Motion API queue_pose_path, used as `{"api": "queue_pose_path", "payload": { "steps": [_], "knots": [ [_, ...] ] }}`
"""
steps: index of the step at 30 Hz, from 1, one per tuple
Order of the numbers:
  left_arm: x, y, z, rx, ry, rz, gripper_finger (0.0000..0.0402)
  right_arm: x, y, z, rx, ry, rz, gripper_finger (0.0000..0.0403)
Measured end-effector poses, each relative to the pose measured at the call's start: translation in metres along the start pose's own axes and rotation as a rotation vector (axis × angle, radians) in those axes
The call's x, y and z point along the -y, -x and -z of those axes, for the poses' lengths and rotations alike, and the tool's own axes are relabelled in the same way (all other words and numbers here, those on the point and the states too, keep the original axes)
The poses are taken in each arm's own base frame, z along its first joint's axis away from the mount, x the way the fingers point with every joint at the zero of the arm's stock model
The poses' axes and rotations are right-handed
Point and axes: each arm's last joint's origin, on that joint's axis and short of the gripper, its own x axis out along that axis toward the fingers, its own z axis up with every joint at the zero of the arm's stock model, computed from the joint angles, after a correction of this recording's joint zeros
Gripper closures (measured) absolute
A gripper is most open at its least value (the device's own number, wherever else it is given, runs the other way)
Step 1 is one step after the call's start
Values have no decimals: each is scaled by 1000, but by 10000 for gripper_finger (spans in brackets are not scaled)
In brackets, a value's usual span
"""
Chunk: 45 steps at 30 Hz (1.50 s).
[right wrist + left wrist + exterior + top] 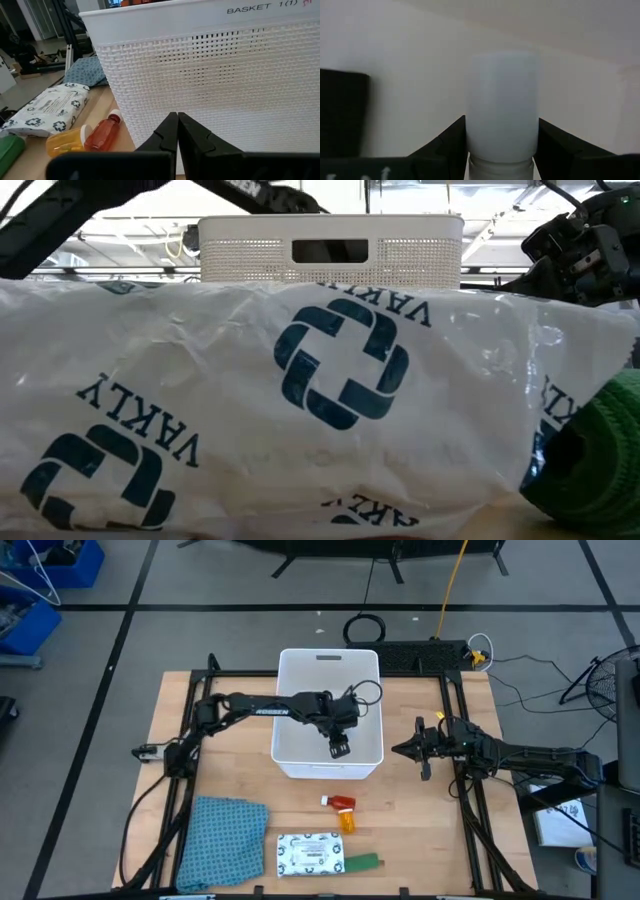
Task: Pick & place medical supplies in basket/bin
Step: Put the white medicine bottle into the bin, then put the green bandage into the bin
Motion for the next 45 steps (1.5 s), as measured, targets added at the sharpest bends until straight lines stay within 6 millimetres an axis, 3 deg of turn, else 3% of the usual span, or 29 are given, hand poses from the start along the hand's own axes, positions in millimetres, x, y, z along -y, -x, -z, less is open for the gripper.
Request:
{"api": "queue_pose_path", "payload": {
  "steps": [9, 14, 20, 28, 33, 36, 40, 42, 45],
  "knots": [
    [2, -37, 12, -95, -6, 45, 222, 0, 0, 1, -5, -1, 0, 399],
    [2, -40, 14, -101, -19, 49, 216, 0, 0, 1, -6, -1, 1, 399],
    [4, -24, 12, -87, -24, 52, 151, 0, 0, 1, -6, 0, 1, 399],
    [18, 61, -2, 73, -90, -10, 43, 0, 0, 1, -8, 2, 1, 399],
    [42, 161, 11, 195, -186, -45, 27, 0, 0, 2, -18, 4, -18, 399],
    [60, 218, 35, 243, -234, -100, 68, -1, 0, 2, -21, 14, -40, 399],
    [80, 271, 81, 363, -268, -118, 181, -1, 0, 2, -22, 11, -55, 399],
    [84, 280, 109, 423, -267, -113, 249, -1, 0, 2, -22, -1, -54, 399],
    [84, 274, 157, 480, -246, -82, 346, -1, 0, 2, -22, -21, -54, 399]
  ]
}}
